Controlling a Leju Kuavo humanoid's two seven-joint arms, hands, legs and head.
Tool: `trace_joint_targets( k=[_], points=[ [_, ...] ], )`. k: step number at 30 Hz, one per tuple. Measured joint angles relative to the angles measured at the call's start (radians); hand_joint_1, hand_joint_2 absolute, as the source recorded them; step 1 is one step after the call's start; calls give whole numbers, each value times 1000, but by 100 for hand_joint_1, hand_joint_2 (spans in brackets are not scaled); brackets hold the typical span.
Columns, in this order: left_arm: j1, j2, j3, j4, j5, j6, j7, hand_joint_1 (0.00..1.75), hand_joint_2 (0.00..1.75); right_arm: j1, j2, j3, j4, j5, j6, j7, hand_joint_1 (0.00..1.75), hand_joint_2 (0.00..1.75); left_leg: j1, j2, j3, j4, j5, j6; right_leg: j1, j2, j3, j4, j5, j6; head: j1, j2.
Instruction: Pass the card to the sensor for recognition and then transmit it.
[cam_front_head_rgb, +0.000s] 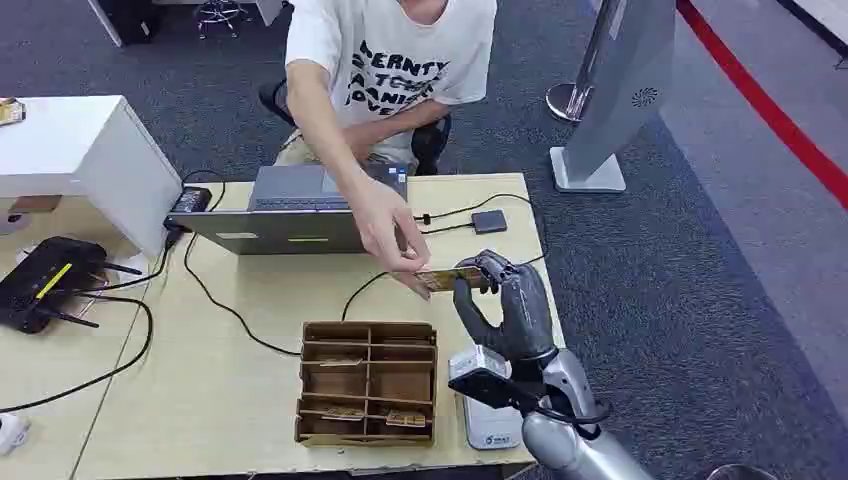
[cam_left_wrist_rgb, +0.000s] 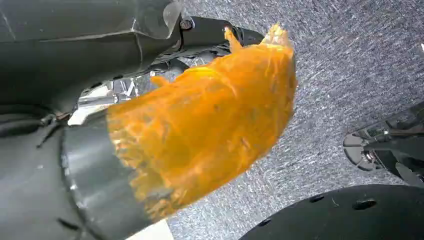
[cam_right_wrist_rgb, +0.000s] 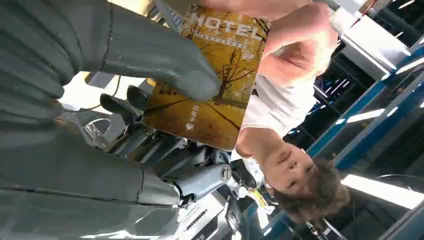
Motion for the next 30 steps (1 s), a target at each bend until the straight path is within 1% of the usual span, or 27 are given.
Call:
trace_joint_targets(
  k=[5, 9, 11, 18, 21, 25, 27, 30],
  points=[
    [0, 0, -1, 0, 3, 0, 0, 0, 0, 4, 0, -2, 2, -20, 11, 0, 175, 175, 0, 0, 0, 0, 0, 0, 0, 0, 0, 0, 0, 0, 0, 0],
    [0, 0, -1, 0, 8, 0, 0, 0, 0, 20, 1, -10, -3, -83, 29, -16, 175, 175, 0, 0, 0, 0, 0, 0, 0, 0, 0, 0, 0, 0, 0, 0],
    [0, 0, -1, 0, 11, 0, 0, 0, 0, 32, 1, -16, -12, -134, 45, -28, 175, 175, 0, 0, 0, 0, 0, 0, 0, 0, 0, 0, 0, 0, 0, 0],
    [1, 0, -1, 0, 31, 3, 0, 0, 0, 110, 1, -64, -84, -465, 177, -86, 175, 175, 0, 0, 0, 0, 0, 0, 0, 0, 0, 0, 0, 0, 0, 0],
    [2, -1, -1, 0, 42, 4, 0, 0, 0, 160, -6, -98, -128, -620, 273, -97, 175, 175, 0, 0, 0, 0, 0, 0, 0, 0, 0, 0, 0, 0, 0, 0],
    [2, -2, -1, 0, 53, 7, 3, 0, 0, 225, -22, -144, -175, -729, 347, -104, 175, 175, 0, 0, 0, 0, 0, 0, 0, 0, 0, 0, 0, 0, 0, 0],
    [2, -2, -1, 0, 63, 7, 5, 0, 0, 261, -34, -170, -195, -756, 372, -106, 175, 175, 0, 0, 0, 0, 0, 0, 0, 0, 0, -1, 0, 0, 0, 0],
    [6, -2, -1, 0, 72, 10, 6, 0, 0, 318, -53, -211, -221, -769, 383, -110, 175, 175, 0, 0, 0, 0, 0, 0, 0, 0, 0, -1, 0, 0, 0, 0]
  ],
)
